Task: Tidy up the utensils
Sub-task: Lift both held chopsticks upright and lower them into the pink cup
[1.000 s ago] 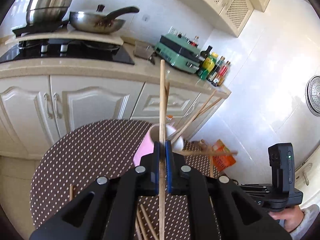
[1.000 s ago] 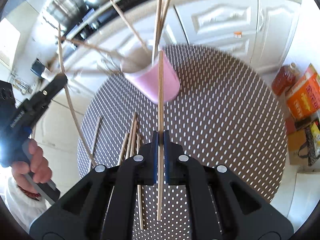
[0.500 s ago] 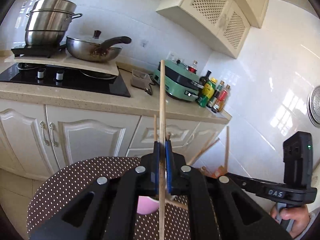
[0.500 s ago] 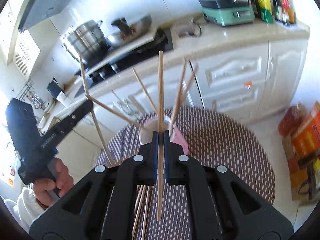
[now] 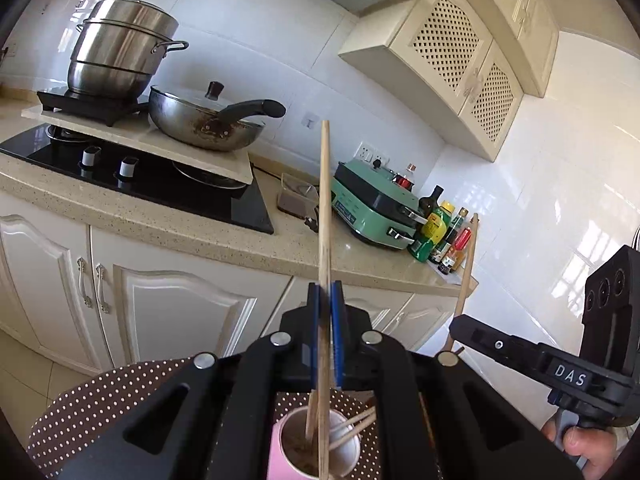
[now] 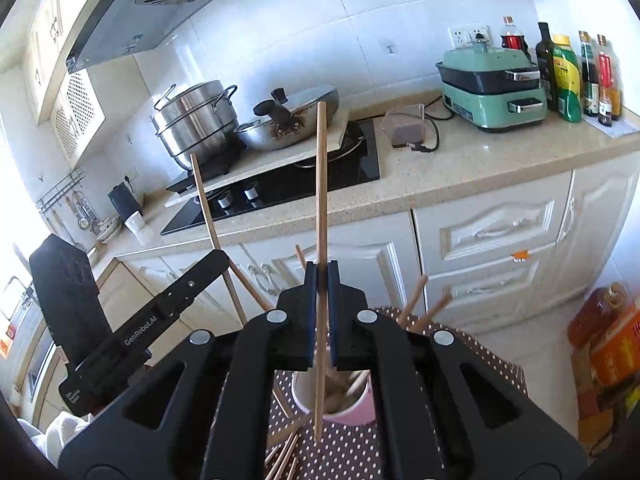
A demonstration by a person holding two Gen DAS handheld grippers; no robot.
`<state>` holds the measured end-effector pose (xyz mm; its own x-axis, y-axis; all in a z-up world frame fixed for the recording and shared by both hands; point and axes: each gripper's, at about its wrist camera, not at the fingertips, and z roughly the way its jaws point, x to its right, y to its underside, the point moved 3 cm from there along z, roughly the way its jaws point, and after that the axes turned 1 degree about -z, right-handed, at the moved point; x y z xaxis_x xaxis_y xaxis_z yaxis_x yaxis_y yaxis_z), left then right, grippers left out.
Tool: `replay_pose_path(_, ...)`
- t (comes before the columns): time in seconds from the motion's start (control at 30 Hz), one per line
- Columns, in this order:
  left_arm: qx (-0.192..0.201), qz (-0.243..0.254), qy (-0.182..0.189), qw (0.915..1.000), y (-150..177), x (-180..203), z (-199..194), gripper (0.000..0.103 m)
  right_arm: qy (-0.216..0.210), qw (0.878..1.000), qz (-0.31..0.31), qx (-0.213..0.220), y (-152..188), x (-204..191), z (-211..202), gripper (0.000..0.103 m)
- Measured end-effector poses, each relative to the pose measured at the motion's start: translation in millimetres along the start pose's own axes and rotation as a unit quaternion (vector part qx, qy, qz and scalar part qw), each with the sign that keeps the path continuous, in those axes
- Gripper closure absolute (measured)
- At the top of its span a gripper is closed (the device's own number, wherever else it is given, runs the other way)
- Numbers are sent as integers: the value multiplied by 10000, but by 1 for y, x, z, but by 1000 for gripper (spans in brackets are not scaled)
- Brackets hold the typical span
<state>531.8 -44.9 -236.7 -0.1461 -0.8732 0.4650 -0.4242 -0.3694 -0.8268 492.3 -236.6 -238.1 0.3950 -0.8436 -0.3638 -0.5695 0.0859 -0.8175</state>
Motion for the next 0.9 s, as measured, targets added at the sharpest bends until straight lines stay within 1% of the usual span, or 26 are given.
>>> replay_pose_path(0.17, 81, -43, -108, 9999, 1, -4, 11, 97, -61, 9999, -86, 39, -2, 1, 13, 98)
replay_pose_path(0.4, 134, 125, -246, 9995, 10, -3, 20, 97, -36, 9995, -302, 69, 4, 1, 25, 98)
replay_pose_path(0.6, -45, 165, -271, 9995, 25, -7, 22, 97, -104, 9989, -458, -15, 14, 0, 29, 98)
replay_pose_path(0.8, -299, 307, -250, 9988, 37, -6, 17, 97, -101, 9983, -578, 65, 16, -3, 22, 98)
replay_pose_path(0.9, -387, 423, -282, 9980, 42, -4, 14, 97, -51, 9979, -609, 197, 16, -4, 16, 98)
